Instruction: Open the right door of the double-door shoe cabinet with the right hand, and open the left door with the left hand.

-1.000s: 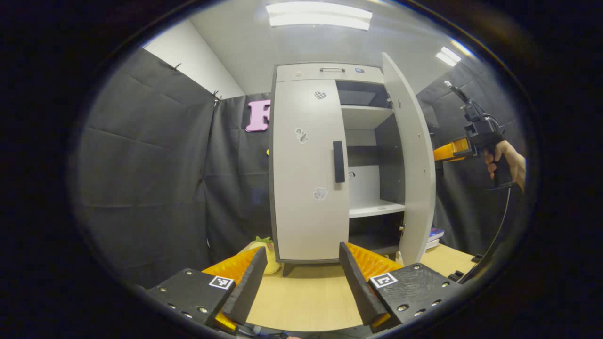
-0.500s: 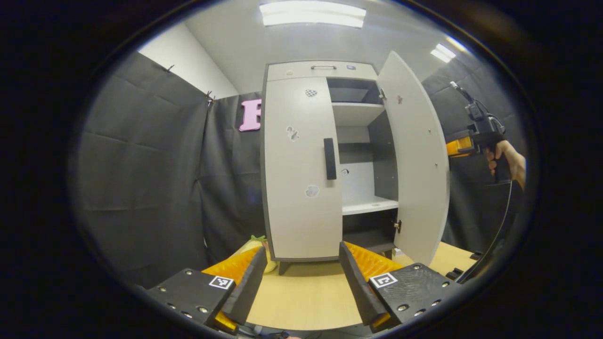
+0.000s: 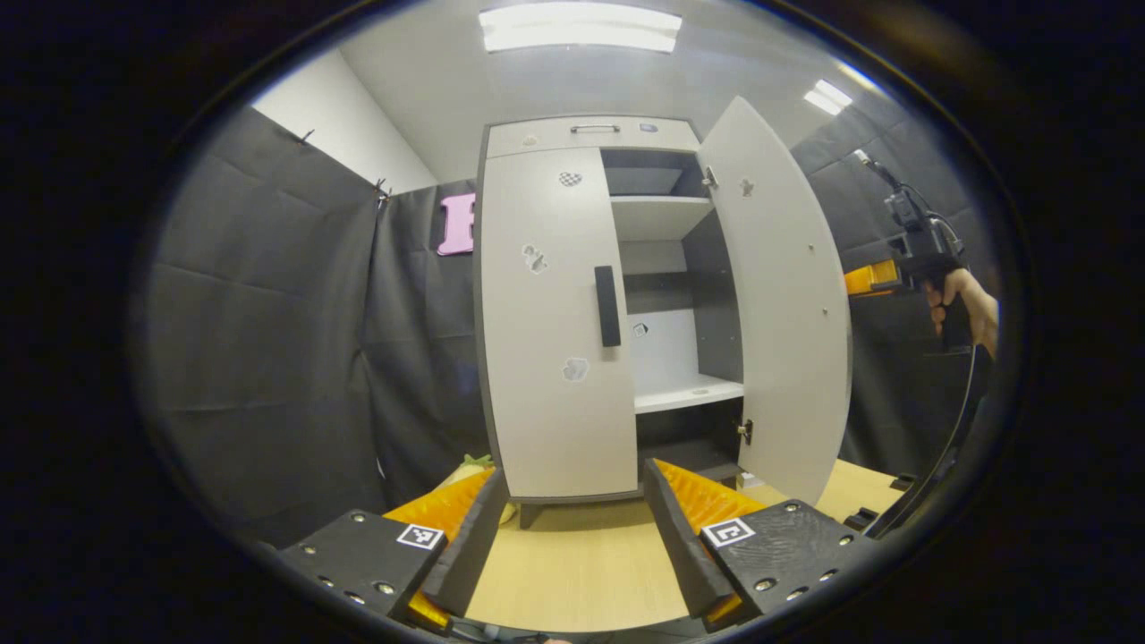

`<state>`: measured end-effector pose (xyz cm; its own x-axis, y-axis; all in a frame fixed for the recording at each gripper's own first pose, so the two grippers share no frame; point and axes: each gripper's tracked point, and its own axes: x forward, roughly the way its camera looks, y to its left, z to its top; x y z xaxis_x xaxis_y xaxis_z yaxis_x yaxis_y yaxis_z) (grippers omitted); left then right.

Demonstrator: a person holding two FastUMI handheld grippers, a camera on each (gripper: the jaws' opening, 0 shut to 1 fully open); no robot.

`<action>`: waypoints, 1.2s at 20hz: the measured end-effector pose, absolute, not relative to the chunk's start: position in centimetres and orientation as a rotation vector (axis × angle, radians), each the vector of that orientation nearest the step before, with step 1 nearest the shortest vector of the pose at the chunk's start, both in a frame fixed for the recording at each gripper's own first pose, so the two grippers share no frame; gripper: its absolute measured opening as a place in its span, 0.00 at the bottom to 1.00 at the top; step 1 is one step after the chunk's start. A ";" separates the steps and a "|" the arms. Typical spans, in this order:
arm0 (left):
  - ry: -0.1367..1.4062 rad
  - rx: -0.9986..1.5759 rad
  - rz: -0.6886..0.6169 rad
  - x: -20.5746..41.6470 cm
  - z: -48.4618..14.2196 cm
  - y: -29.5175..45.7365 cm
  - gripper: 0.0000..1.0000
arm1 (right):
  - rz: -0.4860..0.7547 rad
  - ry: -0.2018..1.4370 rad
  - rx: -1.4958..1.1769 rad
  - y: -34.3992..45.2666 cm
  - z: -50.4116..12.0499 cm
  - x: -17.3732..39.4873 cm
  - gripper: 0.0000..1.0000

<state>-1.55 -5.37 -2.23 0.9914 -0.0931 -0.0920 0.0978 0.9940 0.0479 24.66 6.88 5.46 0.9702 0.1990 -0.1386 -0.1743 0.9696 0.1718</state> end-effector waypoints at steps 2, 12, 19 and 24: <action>0.086 0.044 -0.109 -0.9 -2.1 -5.7 0.89 | 0.189 0.147 0.146 7.3 5.9 24.4 0.10; 0.038 0.022 -0.168 2.4 -0.3 -7.6 0.89 | 0.137 0.044 0.021 7.5 6.6 21.4 0.96; 0.004 0.025 -0.188 5.5 1.8 -7.9 0.89 | 0.077 0.095 0.069 8.4 2.7 17.3 0.99; -0.024 -0.001 -0.229 8.4 4.2 -9.0 0.89 | 0.060 0.134 0.063 8.4 0.5 15.7 0.96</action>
